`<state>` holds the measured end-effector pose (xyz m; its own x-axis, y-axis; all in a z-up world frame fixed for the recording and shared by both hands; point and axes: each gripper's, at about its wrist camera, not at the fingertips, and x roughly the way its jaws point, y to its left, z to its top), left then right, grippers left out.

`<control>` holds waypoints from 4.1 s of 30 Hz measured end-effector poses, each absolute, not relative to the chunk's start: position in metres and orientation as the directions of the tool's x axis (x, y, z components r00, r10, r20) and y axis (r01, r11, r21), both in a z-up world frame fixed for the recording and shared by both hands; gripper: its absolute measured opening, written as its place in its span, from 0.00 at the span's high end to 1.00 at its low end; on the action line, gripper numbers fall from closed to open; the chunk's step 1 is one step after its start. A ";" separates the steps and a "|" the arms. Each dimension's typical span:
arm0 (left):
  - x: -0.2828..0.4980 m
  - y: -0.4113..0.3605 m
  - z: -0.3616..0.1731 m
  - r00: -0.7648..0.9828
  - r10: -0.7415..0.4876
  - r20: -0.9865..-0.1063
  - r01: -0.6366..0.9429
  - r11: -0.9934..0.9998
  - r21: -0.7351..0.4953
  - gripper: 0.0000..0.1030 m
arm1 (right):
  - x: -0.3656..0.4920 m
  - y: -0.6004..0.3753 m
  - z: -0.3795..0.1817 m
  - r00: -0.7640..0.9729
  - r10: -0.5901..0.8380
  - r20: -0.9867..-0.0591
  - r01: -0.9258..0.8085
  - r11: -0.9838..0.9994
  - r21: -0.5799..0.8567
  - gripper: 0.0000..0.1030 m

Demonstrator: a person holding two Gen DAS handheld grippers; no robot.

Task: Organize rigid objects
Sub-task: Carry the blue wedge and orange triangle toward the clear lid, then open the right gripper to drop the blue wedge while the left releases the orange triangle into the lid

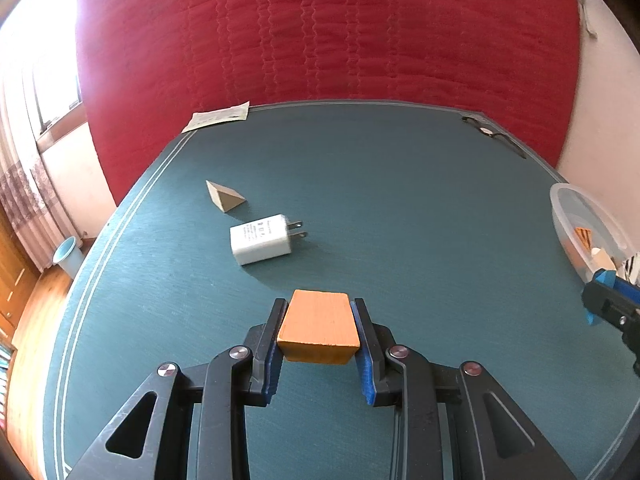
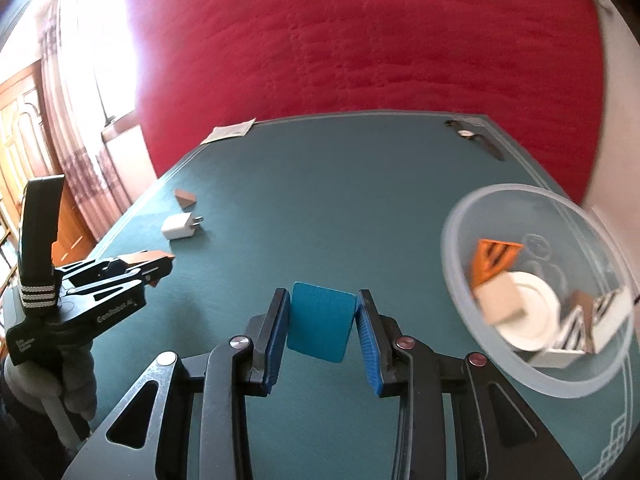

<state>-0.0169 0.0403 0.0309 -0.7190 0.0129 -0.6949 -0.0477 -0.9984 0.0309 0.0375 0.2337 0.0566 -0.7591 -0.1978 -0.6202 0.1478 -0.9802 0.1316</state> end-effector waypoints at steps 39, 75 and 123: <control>-0.003 0.136 0.058 -0.724 0.160 -0.672 -0.242 -0.970 0.031 0.69 | 0.050 0.420 0.063 -0.814 0.140 -0.564 -0.297 -0.935 0.196 0.44; -0.008 0.310 0.061 -0.574 0.410 -0.709 -0.617 -0.786 0.045 0.65 | 0.071 0.444 0.069 -0.829 0.196 -0.523 -0.360 -0.903 0.233 0.38; 0.014 0.284 0.048 -0.606 0.377 -0.701 -0.568 -0.822 0.050 0.21 | 0.077 0.436 0.063 -0.829 0.178 -0.530 -0.331 -0.920 0.210 0.38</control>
<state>0.0138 0.2841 0.0476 -0.6061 0.3765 -0.7006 -0.5679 -0.8216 0.0497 0.0765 0.4362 0.0629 -0.8290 0.1776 -0.5302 -0.3314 -0.9198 0.2101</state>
